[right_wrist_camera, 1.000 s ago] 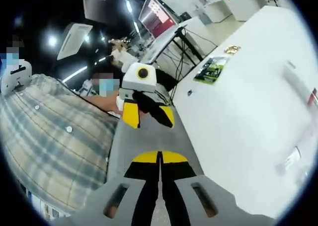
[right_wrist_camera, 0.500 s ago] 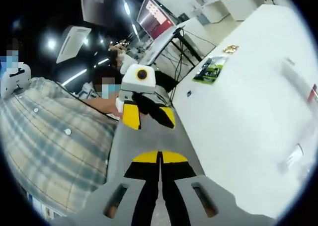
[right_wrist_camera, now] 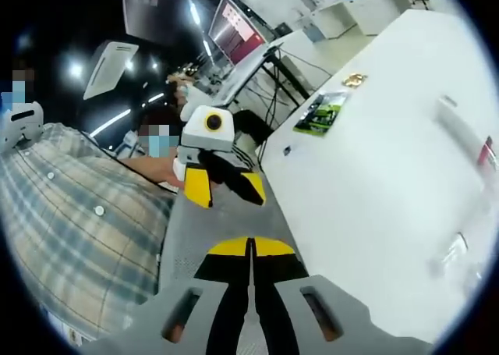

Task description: Arrange the skincare products in the storage area until every visible bottle or jar stands upright without overlapping.

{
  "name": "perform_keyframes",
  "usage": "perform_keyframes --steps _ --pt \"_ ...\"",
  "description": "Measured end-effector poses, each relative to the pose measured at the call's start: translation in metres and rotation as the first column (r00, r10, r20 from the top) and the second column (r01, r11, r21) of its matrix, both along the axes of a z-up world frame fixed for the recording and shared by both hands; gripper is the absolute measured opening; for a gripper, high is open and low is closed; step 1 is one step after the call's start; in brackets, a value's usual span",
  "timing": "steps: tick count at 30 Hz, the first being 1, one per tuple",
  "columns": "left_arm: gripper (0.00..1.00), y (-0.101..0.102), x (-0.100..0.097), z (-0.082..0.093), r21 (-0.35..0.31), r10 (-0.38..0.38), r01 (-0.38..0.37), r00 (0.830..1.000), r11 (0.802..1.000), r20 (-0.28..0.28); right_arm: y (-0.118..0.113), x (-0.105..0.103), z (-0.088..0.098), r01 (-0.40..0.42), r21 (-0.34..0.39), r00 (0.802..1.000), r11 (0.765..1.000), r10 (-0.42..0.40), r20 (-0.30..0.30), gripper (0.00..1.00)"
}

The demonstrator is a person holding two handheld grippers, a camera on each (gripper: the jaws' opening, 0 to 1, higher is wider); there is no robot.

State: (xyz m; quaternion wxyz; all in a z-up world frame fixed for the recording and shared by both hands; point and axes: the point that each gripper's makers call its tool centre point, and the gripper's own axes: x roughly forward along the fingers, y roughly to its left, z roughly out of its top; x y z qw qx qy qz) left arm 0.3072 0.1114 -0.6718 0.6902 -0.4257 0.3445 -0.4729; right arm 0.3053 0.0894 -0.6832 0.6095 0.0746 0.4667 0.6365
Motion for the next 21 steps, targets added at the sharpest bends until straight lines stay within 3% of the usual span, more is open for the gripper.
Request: perform_keyframes --steps 21 --pt "0.30 0.003 0.003 -0.007 0.049 0.021 -0.021 1.000 0.999 0.012 0.013 0.002 -0.008 -0.055 -0.023 0.999 0.998 0.055 -0.004 0.02"
